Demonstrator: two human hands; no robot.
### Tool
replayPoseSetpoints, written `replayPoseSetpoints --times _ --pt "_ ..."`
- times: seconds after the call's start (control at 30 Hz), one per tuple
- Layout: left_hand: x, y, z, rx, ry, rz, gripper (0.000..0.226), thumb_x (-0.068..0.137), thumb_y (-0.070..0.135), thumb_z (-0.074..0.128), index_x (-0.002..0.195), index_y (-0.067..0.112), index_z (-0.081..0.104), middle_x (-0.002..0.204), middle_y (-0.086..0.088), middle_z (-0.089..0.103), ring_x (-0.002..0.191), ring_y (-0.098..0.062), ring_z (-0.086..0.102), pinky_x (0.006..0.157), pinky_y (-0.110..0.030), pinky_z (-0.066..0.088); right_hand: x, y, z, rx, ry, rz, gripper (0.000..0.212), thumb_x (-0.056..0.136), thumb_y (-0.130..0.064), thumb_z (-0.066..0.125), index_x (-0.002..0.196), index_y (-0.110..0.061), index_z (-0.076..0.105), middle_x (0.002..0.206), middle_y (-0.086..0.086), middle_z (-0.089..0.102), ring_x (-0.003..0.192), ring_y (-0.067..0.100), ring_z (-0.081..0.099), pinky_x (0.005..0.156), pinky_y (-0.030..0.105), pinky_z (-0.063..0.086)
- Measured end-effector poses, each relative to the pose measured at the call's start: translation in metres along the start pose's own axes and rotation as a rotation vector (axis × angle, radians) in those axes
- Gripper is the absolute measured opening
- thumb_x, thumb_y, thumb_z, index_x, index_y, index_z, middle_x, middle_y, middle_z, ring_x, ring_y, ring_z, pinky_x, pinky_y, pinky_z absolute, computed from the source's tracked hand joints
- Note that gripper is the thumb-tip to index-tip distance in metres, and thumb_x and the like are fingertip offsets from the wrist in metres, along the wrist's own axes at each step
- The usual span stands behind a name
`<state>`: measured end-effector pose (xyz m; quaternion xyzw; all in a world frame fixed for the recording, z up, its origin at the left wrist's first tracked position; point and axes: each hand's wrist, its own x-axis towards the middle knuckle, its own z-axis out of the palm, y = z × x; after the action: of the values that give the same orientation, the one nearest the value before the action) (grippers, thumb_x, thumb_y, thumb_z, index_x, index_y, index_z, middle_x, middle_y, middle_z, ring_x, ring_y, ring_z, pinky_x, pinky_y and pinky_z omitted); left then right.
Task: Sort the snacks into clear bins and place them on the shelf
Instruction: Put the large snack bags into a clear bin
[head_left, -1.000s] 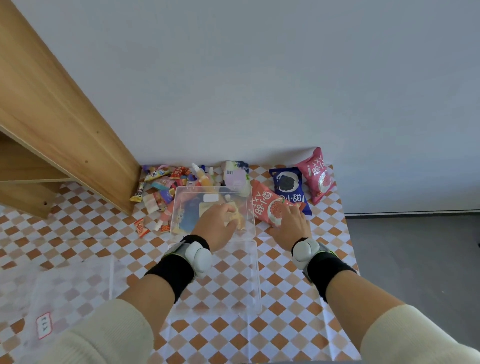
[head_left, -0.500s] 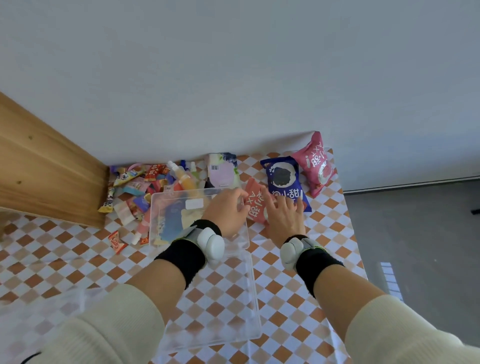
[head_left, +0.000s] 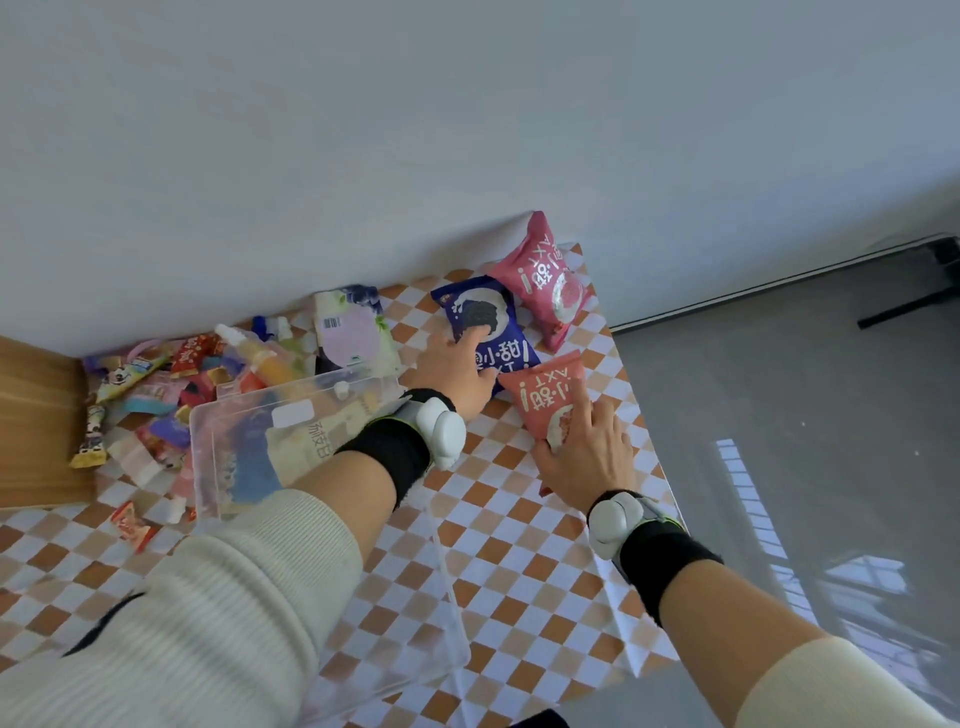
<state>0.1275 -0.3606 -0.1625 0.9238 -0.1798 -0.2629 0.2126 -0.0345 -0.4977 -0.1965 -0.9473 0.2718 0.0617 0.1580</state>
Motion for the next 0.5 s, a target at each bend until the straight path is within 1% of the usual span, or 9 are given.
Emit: replayPoseSetpoints --times 0.07,0.13,0.2,0.23,0.3,0.37,0.5 --pt "0.015 0.010 0.012 0.009 -0.030 -0.019 0.066 0.094 0.039 0.055 0.152 0.040 0.022 0.144 -0.019 0.042 0.123 -0.039 0.049 0.099 -0.048 0.048 0.002 0.008 0.004 0.043 0.000 0.025 0.096 0.079 -0.057 0.066 0.155 -0.021 0.020 0.120 0.011 0.046 0.093 0.031 0.057 0.072 0.042 0.052" --pt "0.023 0.015 0.019 0.016 -0.038 -0.047 0.075 0.093 0.042 0.057 0.154 0.042 0.014 0.154 -0.021 0.029 0.132 -0.043 0.039 0.102 -0.050 0.045 0.000 0.008 0.007 0.059 -0.005 0.013 0.094 0.079 -0.057 0.066 0.154 -0.022 0.021 0.126 0.011 0.043 0.099 0.032 0.057 0.074 0.043 0.053" --pt "0.037 0.025 0.030 0.041 -0.039 -0.073 0.079 0.091 0.046 0.059 0.154 0.041 0.011 0.158 -0.022 0.021 0.137 -0.045 0.032 0.105 -0.052 0.042 0.004 0.014 0.014 0.057 -0.014 0.022 0.095 0.079 -0.057 0.066 0.154 -0.023 0.019 0.127 0.010 0.042 0.101 0.031 0.056 0.074 0.043 0.054" --pt "0.039 0.025 0.032 0.054 -0.031 -0.081 0.079 0.092 0.046 0.059 0.154 0.041 0.011 0.158 -0.022 0.020 0.137 -0.045 0.031 0.105 -0.053 0.042 0.003 0.012 0.015 0.061 -0.021 0.019 0.096 0.078 -0.058 0.065 0.154 -0.025 0.018 0.126 0.009 0.042 0.100 0.030 0.055 0.073 0.043 0.054" --pt "0.047 0.030 0.040 0.063 -0.013 -0.091 0.075 0.092 0.045 0.059 0.153 0.044 0.014 0.155 -0.022 0.024 0.132 -0.045 0.036 0.101 -0.054 0.045 0.007 0.015 0.016 0.069 -0.033 0.034 0.097 0.078 -0.058 0.065 0.155 -0.027 0.014 0.124 0.008 0.043 0.098 0.029 0.055 0.073 0.043 0.054" --pt "0.049 0.030 0.042 0.055 0.018 -0.124 0.071 0.092 0.041 0.061 0.150 0.047 0.020 0.145 -0.024 0.031 0.123 -0.047 0.042 0.097 -0.053 0.048 0.009 0.015 0.018 0.087 -0.052 0.040 0.098 0.078 -0.058 0.065 0.154 -0.029 0.011 0.122 0.007 0.043 0.097 0.029 0.055 0.073 0.044 0.054" --pt "0.054 0.034 0.044 -0.015 0.027 -0.088 0.062 0.092 0.026 0.064 0.143 0.040 0.031 0.139 -0.017 0.046 0.113 -0.041 0.053 0.088 -0.045 0.052 0.009 0.022 0.016 0.114 -0.065 0.053 0.097 0.080 -0.058 0.064 0.154 -0.030 0.009 0.123 0.007 0.044 0.098 0.029 0.056 0.073 0.045 0.055"
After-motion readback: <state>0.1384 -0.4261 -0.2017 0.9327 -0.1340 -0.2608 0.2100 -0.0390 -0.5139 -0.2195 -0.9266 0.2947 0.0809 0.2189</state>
